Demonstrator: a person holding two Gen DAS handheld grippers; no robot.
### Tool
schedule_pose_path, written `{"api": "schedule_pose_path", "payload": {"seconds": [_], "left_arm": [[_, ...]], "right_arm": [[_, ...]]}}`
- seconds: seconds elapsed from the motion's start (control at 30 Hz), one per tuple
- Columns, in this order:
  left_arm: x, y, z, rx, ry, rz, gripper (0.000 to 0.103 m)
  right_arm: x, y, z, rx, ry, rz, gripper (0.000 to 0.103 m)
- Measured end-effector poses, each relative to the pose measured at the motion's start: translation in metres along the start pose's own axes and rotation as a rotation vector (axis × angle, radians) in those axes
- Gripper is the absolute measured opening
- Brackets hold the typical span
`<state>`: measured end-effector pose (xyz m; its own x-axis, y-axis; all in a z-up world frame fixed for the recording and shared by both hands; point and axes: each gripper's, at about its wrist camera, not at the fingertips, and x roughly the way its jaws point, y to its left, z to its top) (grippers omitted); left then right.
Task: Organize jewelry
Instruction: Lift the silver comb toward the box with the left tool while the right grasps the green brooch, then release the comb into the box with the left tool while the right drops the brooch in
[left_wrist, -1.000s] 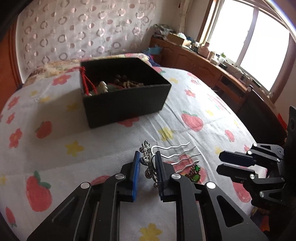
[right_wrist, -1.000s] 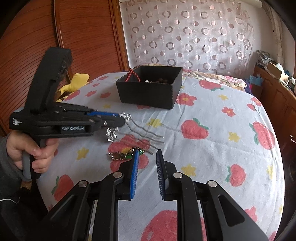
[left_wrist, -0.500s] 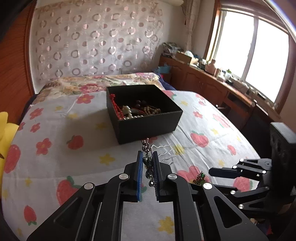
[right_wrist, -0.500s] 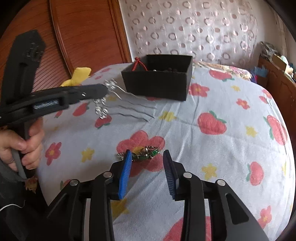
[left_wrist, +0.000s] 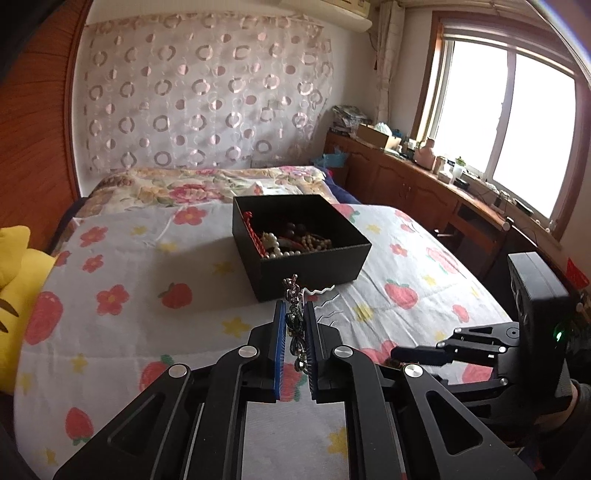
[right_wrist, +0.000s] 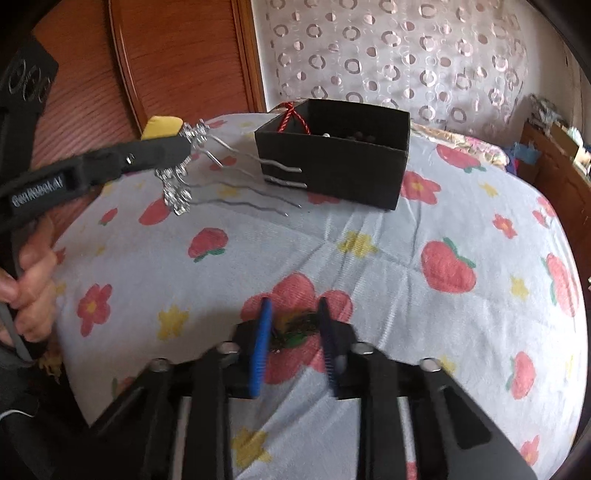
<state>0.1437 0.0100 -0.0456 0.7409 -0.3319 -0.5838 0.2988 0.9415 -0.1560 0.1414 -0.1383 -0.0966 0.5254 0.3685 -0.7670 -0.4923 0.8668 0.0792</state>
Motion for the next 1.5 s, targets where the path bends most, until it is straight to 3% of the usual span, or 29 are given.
{"api": "schedule_pose_path", "payload": {"seconds": [0.2,0.4,0.87,1.23,1.5], "left_arm": [[-0.002,0.002,0.002,-0.01,-0.007,0.003,0.008],[-0.006,0.001,0.003,-0.006,-0.016,0.002,0.009],[-0.007,-0.005,0.041,0.018,-0.071,0.008,0.009],[0.001,0.001,0.056,0.007,-0.079,0.004,0.009],[0.012,0.006,0.078,0.003,-0.088,0.015,0.009]], "right_arm": [[-0.005,0.003,-0.004,-0.032,-0.014,-0.008,0.014],[-0.027,-0.003,0.002,-0.017,-0.094,-0.001,0.014],[-0.051,-0.026,0.065,-0.049,-0.217,-0.02,0.014],[-0.027,-0.047,0.128,-0.033,-0.223,-0.022,0.014],[0.013,-0.061,0.148,0.024,-0.179,-0.024,0.014]]}}
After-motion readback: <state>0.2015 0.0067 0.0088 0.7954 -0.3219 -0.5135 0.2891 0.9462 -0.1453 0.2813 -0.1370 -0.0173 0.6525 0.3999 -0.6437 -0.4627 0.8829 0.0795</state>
